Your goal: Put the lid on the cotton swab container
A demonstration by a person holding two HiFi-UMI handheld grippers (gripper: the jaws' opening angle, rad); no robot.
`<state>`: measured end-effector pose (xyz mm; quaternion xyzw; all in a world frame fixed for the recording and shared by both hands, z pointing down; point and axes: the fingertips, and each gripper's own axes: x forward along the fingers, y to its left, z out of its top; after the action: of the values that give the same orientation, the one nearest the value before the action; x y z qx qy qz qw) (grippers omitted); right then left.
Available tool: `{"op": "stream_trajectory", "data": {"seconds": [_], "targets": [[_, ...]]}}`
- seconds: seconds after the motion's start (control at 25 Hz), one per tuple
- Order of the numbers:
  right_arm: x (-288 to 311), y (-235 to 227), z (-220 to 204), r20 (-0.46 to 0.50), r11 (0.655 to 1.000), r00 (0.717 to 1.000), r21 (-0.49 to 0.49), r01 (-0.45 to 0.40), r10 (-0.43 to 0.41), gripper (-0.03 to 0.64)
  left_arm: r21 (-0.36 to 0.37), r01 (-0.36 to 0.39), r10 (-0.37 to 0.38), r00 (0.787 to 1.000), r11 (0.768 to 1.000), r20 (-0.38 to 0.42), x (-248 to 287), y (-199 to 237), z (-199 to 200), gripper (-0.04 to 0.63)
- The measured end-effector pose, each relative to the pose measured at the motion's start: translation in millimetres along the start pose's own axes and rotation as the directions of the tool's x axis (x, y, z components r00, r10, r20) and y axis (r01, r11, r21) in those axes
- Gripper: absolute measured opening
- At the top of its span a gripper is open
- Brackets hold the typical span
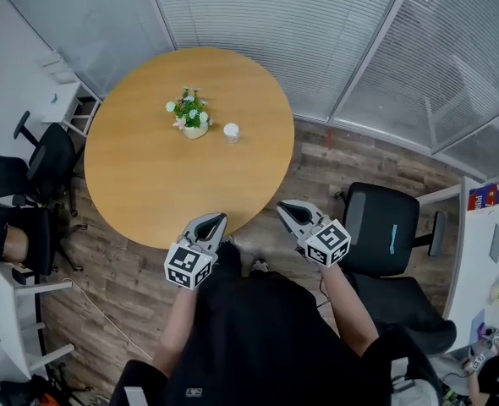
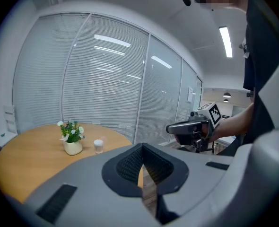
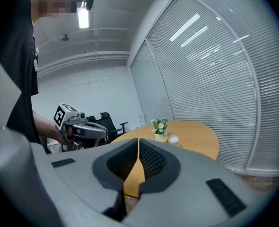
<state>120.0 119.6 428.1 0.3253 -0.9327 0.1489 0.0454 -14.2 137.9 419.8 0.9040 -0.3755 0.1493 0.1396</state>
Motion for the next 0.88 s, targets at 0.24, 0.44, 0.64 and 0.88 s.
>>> {"op": "stream_trajectory", "data": {"seconds": [0.24,0.44,0.64,0.88], "targets": [[7,-8,-2,-0.001,0.999,1.000,0.013,0.030,-0.030,0.008,0.008,0.034,-0.034,0.999,0.999,-0.020,11,13,-2,0.006],[18,-17,3,-0.016,0.999,0.999,0.008,0.037,-0.037,0.008,-0.003,0.045,-0.045,0.999,0.999,-0.011,32,32,5,0.006],[39,-36,2,-0.062,0.999,0.997,-0.003,0.039,-0.039,0.008,-0.025,0.068,-0.068,0.998,0.997,-0.013,53,54,7,0.006],[75,-57,7,-0.105,0.999,0.994,-0.011,0.040,-0.041,0.008,-0.053,0.105,-0.107,0.994,0.993,-0.037,76,84,7,0.006]]}}
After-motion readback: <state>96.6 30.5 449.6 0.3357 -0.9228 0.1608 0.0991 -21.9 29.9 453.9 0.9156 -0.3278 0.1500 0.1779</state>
